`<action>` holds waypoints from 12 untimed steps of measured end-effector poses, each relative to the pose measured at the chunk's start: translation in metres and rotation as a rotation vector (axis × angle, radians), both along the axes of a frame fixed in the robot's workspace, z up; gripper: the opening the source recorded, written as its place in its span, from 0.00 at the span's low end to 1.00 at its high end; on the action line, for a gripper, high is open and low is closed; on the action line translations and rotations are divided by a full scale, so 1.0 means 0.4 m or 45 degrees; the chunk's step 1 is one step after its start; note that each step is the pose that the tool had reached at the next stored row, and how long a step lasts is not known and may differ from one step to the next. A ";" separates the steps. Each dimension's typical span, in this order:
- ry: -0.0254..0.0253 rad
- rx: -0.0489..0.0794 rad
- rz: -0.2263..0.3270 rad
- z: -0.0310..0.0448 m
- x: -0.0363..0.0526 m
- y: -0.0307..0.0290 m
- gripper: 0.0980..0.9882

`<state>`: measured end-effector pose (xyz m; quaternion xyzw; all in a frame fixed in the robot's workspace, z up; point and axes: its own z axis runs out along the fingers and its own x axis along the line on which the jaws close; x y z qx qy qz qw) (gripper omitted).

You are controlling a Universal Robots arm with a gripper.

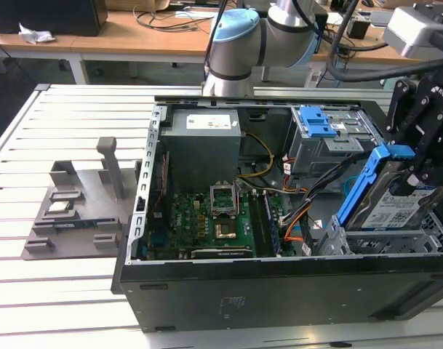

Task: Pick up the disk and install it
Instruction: 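Insert the disk into the insertion slot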

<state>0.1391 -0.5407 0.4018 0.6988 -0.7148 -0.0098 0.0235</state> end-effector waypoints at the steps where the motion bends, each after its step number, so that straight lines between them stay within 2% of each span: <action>1: 0.0001 0.000 0.000 -0.011 0.000 0.000 0.30; 2: 0.0000 0.000 0.000 -0.023 0.000 0.000 0.30; 6: 0.0000 0.000 0.000 -0.049 0.000 0.000 0.30; 12: 0.0001 0.000 0.000 -0.051 0.000 0.000 0.30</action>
